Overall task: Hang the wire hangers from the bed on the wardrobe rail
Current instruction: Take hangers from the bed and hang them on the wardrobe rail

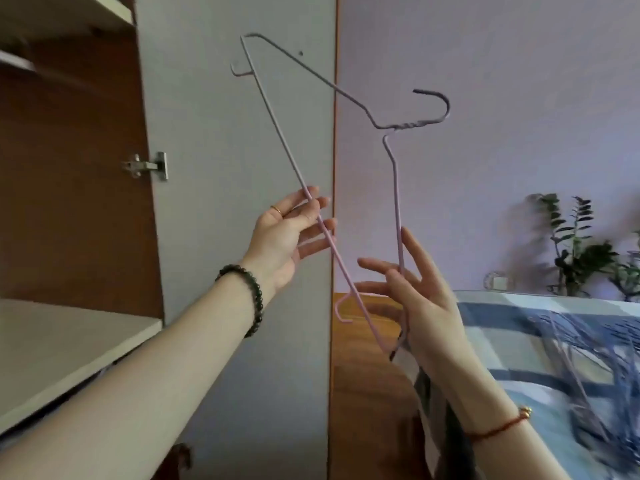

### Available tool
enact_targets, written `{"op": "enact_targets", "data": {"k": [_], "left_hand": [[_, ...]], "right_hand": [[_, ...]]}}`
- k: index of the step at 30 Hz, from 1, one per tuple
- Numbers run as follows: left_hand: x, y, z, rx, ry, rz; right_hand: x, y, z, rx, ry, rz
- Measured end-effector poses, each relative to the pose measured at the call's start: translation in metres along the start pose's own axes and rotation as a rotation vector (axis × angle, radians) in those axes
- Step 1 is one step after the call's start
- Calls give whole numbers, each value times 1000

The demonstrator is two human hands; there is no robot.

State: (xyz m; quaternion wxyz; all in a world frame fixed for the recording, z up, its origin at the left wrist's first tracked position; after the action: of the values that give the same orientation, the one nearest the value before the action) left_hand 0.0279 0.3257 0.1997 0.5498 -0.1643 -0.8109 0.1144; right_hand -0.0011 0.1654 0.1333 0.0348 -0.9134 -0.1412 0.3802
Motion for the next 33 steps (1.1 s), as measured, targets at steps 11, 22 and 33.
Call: {"op": "enact_targets", "data": {"k": [11, 22, 33], "left_hand": [[130, 177, 47, 409, -178, -22], [230, 302, 99, 723, -323, -10], [322, 383, 125, 868, -399, -18]], "right_hand": [[32, -196, -33, -344, -72, -212], [19, -376, -57, -563, 10, -304], [-26, -534, -86, -626, 321, -94]]}}
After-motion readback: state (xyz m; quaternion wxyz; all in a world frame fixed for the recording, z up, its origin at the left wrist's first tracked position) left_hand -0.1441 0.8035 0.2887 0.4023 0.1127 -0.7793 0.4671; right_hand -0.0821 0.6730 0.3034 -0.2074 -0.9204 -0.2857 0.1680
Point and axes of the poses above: each hand's wrist, its own z-axis away from the middle knuckle, its own y-axis out of the back of the hand, x = y × z, the point moved 1 cm from there along -z, towards the middle knuckle, and after that the axes turned 7 degrees about y, right-handed, at the moved point
